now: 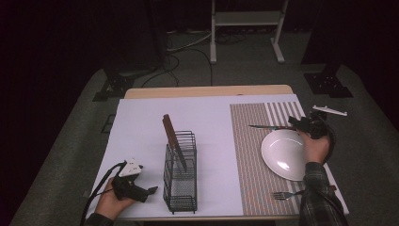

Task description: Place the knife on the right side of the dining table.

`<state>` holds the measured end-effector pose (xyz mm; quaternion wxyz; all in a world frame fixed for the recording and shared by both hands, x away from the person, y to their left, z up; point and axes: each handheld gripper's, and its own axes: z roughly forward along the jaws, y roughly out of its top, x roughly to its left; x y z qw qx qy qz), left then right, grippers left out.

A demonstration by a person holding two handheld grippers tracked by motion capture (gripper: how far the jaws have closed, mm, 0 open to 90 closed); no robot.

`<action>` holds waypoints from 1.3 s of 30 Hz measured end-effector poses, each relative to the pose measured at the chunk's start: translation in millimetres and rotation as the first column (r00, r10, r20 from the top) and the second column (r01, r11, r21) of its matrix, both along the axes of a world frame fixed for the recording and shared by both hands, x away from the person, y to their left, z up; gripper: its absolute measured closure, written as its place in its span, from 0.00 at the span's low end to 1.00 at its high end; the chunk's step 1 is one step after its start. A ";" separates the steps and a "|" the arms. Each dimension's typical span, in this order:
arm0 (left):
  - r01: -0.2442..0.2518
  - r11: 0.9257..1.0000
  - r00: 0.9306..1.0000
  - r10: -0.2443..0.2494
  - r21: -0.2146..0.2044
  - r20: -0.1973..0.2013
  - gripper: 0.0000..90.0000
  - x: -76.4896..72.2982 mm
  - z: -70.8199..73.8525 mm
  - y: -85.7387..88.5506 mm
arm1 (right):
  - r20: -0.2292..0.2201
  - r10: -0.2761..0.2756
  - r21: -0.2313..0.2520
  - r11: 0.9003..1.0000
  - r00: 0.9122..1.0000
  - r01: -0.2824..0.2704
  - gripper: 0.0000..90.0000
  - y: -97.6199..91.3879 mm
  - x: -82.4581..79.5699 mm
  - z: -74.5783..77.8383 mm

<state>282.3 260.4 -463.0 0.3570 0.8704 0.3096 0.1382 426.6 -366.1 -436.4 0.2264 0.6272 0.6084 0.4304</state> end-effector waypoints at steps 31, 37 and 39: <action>0.002 1.000 1.000 -0.002 0.002 0.002 0.00 0.1 0.1 0.1 | -0.039 0.349 -0.158 0.923 0.936 -0.351 0.31 86.9 -51.0 14.9; 0.000 1.000 1.000 0.000 0.001 0.000 0.00 -0.1 0.1 0.0 | -0.039 0.428 -0.171 0.888 0.903 -0.428 0.31 107.2 -65.5 17.6; -0.002 1.000 1.000 0.002 -0.002 0.000 0.00 -0.1 -0.1 -0.2 | -0.042 0.449 -0.175 0.876 0.893 -0.449 0.31 112.6 -69.6 17.8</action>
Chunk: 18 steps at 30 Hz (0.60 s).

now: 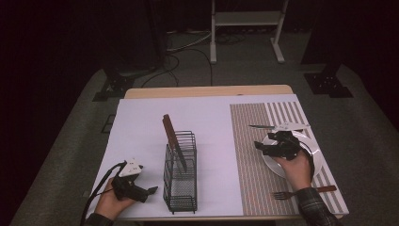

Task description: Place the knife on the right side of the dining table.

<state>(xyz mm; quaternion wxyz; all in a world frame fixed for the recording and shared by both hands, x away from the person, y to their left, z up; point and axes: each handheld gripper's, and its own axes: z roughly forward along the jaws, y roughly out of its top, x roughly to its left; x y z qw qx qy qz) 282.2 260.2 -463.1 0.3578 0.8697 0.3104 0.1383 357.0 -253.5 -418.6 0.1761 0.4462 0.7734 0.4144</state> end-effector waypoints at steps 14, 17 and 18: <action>0.001 1.000 1.000 -0.001 0.001 0.001 0.00 0.1 0.0 0.0 | -0.006 0.134 -0.014 0.991 0.991 -0.135 0.30 31.5 -26.1 -0.2; 0.001 1.000 1.000 -0.001 0.001 0.001 0.00 0.1 0.0 0.0 | -0.008 0.150 -0.013 0.989 0.989 -0.151 0.30 36.0 -29.3 -0.2; 0.001 1.000 1.000 -0.001 0.000 0.001 0.00 0.1 0.0 0.0 | -0.008 0.172 -0.016 0.985 0.985 -0.172 0.30 40.0 -31.5 -1.0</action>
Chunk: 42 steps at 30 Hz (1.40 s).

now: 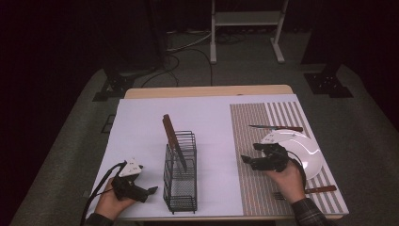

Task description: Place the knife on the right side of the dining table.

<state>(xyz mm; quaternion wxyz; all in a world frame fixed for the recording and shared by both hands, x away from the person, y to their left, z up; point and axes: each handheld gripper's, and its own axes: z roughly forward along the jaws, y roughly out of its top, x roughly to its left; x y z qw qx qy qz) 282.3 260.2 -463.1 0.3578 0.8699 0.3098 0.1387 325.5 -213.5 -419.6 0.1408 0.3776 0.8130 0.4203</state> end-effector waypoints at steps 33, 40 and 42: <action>0.000 1.000 1.000 0.000 0.000 0.000 0.00 0.1 0.0 0.0 | -0.020 0.243 -0.051 0.968 0.970 -0.244 0.09 72.6 -24.1 -25.5; 0.000 1.000 1.000 0.000 0.001 0.000 0.00 0.0 0.0 0.1 | -0.015 0.284 -0.093 0.954 0.959 -0.284 0.03 88.8 -29.7 -32.2; 0.000 1.000 1.000 0.000 0.001 0.001 0.00 0.0 0.0 0.1 | -0.026 0.298 -0.102 0.949 0.954 -0.299 0.03 92.0 -30.3 -34.4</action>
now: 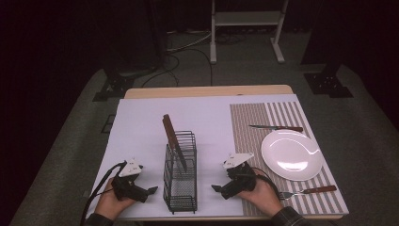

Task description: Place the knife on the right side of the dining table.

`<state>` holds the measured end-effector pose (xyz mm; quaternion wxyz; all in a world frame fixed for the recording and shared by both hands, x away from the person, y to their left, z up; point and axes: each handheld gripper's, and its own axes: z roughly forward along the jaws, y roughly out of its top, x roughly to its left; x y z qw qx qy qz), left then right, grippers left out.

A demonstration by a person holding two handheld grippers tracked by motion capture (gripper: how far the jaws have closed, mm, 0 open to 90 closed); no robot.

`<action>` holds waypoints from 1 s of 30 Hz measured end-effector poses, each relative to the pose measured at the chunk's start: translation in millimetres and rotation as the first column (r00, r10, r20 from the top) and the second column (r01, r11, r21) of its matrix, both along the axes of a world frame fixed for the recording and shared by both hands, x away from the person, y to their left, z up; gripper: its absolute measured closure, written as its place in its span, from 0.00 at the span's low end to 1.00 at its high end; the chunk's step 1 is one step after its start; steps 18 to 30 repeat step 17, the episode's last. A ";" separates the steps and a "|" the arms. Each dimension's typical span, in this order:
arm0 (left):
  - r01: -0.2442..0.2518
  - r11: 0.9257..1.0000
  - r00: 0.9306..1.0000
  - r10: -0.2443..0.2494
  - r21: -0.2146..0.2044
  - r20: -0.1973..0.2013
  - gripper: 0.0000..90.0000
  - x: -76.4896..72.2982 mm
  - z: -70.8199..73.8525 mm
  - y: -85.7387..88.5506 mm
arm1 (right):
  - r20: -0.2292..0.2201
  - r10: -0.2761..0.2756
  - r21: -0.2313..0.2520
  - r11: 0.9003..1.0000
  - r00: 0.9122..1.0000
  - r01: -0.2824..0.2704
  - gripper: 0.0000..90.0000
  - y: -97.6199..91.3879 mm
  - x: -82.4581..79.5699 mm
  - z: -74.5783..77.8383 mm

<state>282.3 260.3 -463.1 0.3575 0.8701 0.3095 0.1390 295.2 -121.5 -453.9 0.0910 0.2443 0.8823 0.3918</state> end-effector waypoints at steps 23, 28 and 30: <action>0.000 1.000 1.000 0.000 0.000 0.000 0.00 0.0 0.0 0.0 | -0.003 0.024 -0.058 0.998 1.000 -0.024 0.00 10.9 -3.0 -11.9; 0.000 1.000 1.000 0.000 0.000 0.000 0.00 0.0 0.0 0.0 | -0.003 0.024 -0.058 0.998 1.000 -0.024 0.00 10.9 -3.0 -11.9; 0.000 1.000 1.000 0.000 0.000 0.000 0.00 0.0 0.0 0.0 | -0.003 0.024 -0.058 0.998 1.000 -0.024 0.00 10.9 -3.0 -11.9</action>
